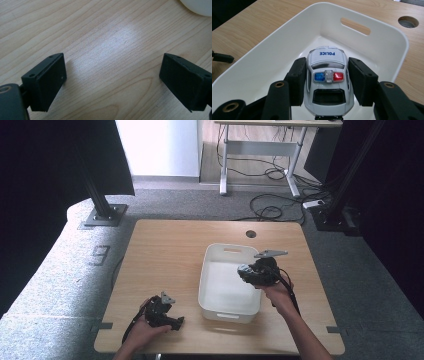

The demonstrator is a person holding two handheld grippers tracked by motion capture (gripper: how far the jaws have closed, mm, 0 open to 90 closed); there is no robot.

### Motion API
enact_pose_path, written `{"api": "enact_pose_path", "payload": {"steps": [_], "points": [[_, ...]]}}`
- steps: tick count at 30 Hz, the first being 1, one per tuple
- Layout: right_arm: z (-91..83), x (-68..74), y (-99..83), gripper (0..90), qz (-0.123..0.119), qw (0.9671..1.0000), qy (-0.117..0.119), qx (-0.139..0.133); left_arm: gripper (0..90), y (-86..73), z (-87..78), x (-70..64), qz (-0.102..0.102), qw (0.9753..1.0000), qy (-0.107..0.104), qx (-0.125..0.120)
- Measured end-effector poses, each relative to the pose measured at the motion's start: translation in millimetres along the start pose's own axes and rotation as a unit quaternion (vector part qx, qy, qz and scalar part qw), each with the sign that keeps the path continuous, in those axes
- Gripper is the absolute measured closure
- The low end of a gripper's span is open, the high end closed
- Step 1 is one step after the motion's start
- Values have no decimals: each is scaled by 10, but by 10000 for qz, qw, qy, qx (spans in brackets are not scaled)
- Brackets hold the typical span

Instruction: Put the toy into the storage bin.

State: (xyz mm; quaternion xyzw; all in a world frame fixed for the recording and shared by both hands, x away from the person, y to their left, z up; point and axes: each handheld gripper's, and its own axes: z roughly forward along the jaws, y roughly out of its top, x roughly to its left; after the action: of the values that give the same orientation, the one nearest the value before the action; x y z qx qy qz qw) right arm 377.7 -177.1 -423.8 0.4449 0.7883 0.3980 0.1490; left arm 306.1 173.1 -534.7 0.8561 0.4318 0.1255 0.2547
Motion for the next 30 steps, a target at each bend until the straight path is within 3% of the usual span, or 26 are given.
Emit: {"api": "enact_pose_path", "payload": {"steps": [18, 30], "points": [[292, 188, 128, 504, -136, 9998, 48, 168, 75, -3, -1, 0, 11, 10000, -4, -2], [507, 254, 155, 503, -76, 9995, 92, 285, 75, -5, -1, 1, 14, 10000, -8, -9]]}}
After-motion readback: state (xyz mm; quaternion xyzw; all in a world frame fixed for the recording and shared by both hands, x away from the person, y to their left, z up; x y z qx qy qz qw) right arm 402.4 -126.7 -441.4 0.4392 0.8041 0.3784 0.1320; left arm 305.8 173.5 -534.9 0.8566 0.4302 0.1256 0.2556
